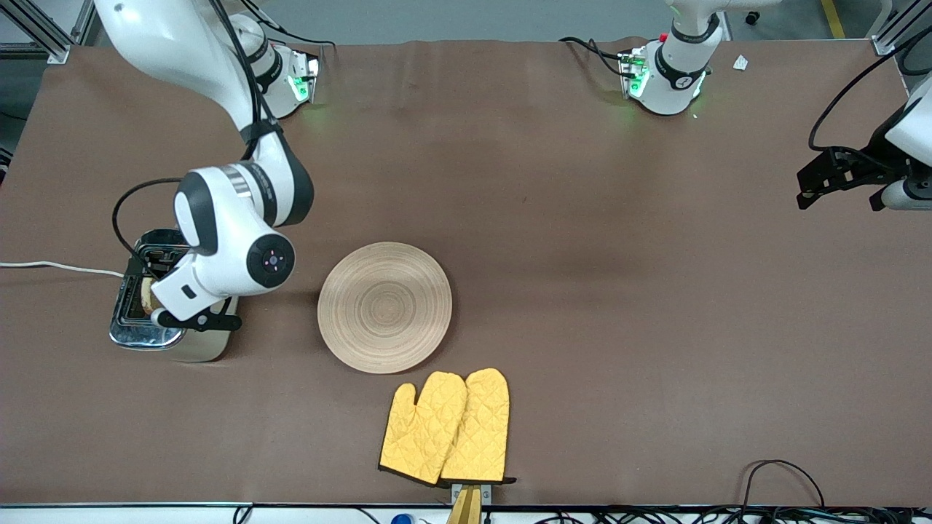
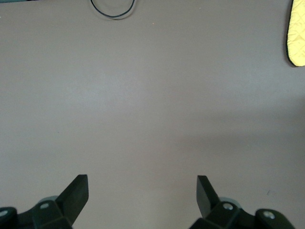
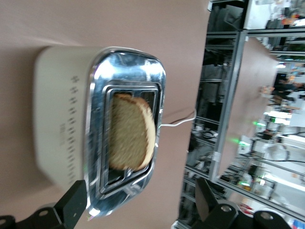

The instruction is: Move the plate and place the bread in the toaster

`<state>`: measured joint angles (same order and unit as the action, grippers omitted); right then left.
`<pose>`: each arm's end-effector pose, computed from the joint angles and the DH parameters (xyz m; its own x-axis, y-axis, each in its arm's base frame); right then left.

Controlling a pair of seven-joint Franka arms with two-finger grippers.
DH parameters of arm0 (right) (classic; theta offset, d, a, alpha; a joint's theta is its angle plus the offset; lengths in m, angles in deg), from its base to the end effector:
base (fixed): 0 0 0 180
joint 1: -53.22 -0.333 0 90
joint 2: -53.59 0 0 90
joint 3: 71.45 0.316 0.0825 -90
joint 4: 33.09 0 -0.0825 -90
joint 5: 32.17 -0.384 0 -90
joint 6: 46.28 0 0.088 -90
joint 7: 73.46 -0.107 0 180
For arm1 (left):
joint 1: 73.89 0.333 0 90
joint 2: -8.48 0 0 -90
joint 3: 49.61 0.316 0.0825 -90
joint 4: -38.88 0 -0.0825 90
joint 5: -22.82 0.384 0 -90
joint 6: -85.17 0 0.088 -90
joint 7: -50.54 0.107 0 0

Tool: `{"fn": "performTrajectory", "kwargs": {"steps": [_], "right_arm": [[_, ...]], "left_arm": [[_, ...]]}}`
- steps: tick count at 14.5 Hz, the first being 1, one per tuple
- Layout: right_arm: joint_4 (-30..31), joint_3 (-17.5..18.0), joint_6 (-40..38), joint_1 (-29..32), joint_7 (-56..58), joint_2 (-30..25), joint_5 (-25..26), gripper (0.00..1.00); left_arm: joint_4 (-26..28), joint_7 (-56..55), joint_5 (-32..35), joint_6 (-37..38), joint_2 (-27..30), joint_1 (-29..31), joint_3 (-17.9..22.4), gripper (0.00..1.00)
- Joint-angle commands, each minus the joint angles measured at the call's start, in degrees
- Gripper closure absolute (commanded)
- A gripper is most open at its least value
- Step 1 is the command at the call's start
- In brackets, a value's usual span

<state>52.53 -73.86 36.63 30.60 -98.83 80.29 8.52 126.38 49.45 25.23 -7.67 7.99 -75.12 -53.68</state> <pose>0.6231 0.1525 0.4001 0.9865 -0.0593 -0.1525 0.0777 -0.6504 0.7556 0.5608 -0.0475 0.6451 0.9935 -0.0751 0.0853 -0.0719 -0.9966 -0.0398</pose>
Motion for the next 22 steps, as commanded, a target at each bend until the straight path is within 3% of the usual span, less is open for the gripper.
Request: {"fn": "performTrajectory", "kwargs": {"steps": [1,6,7,8,10,13,16,22], "right_arm": [[-1.68,0.04,-1.78,-0.67,0.06,-5.94,-8.67,0.00],[-1.95,-0.23,-0.29,2.39,1.28,-18.07,-23.97,0.00],[-1.78,-0.23,0.58,3.10,3.55,-19.65,-25.04,0.00],[-1.69,-0.23,1.29,4.76,6.53,-20.71,-26.18,0.00],[-1.60,-0.32,2.96,10.72,11.02,-22.47,-33.37,0.00],[-1.34,-0.23,3.32,17.06,18.50,-23.10,-34.81,0.00],[-1.43,-0.32,3.40,23.57,23.85,-22.84,-39.46,0.00],[-1.52,-0.14,3.67,25.70,27.74,-22.75,-39.82,0.00]], "left_arm": [[-1.54,0.48,-0.74,1.25,-0.56,0.09,0.12,0.00],[-1.45,0.12,-0.83,1.34,-0.56,-0.08,-0.06,0.00],[-1.45,0.12,-0.83,1.34,-0.56,-0.08,-0.06,0.00],[-1.45,0.12,-0.83,1.25,-0.56,-0.08,-0.06,0.00],[-1.54,-0.14,-0.74,1.25,-0.56,-0.26,-0.06,0.00],[-1.54,-3.56,-0.83,1.34,-0.56,-0.34,-0.23,0.00],[-1.54,-3.22,-0.57,1.25,-0.56,-0.34,-0.23,0.00],[-1.54,-3.13,-0.66,1.25,-0.65,-0.26,-0.23,0.00]]}}
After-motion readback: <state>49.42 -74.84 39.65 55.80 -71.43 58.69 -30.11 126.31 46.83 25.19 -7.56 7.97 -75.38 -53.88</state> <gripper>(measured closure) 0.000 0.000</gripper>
